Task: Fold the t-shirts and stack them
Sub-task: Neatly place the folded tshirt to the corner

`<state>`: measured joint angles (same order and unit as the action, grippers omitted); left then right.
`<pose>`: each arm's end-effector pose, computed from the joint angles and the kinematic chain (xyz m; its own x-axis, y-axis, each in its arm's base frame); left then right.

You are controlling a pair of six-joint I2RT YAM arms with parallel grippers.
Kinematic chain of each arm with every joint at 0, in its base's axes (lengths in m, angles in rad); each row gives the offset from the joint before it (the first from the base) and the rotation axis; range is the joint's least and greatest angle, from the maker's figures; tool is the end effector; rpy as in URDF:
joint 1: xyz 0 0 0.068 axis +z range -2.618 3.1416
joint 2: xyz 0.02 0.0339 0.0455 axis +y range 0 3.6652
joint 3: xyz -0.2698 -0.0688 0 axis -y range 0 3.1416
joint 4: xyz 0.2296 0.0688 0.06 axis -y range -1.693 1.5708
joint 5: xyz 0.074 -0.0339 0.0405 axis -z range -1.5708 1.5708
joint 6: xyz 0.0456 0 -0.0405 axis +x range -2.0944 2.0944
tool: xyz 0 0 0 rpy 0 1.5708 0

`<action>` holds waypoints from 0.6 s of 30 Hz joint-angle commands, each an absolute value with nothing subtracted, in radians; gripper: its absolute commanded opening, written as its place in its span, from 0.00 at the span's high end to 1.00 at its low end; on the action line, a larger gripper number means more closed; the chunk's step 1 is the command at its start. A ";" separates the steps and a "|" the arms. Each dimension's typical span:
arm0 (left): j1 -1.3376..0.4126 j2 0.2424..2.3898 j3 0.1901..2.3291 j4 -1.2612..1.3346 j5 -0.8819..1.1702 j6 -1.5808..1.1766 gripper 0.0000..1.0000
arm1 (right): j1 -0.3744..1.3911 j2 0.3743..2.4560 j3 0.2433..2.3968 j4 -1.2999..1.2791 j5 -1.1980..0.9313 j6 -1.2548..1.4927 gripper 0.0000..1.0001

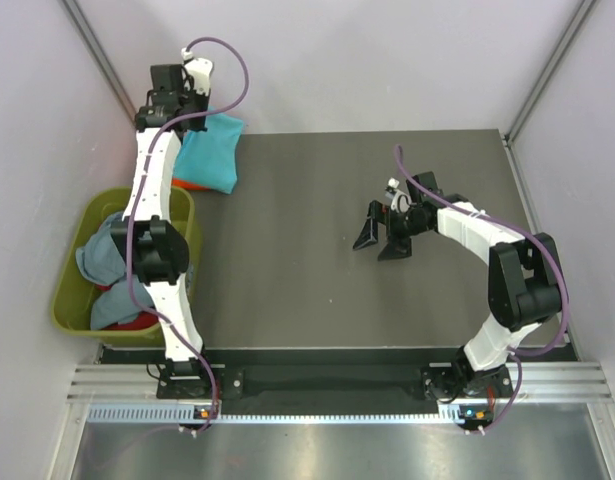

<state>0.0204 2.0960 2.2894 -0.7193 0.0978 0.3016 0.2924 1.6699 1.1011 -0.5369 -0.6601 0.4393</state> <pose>0.4723 0.0052 0.3900 -0.4602 0.2863 -0.8404 0.2103 0.9548 0.2101 0.3001 0.1195 0.2105 -0.9834 0.0548 -0.1728 -0.0804 0.7224 0.6868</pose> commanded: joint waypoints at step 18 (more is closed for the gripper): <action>0.066 2.045 2.322 -0.641 0.118 0.337 1.00 | 0.299 1.674 1.115 -0.505 -0.673 0.443 0.00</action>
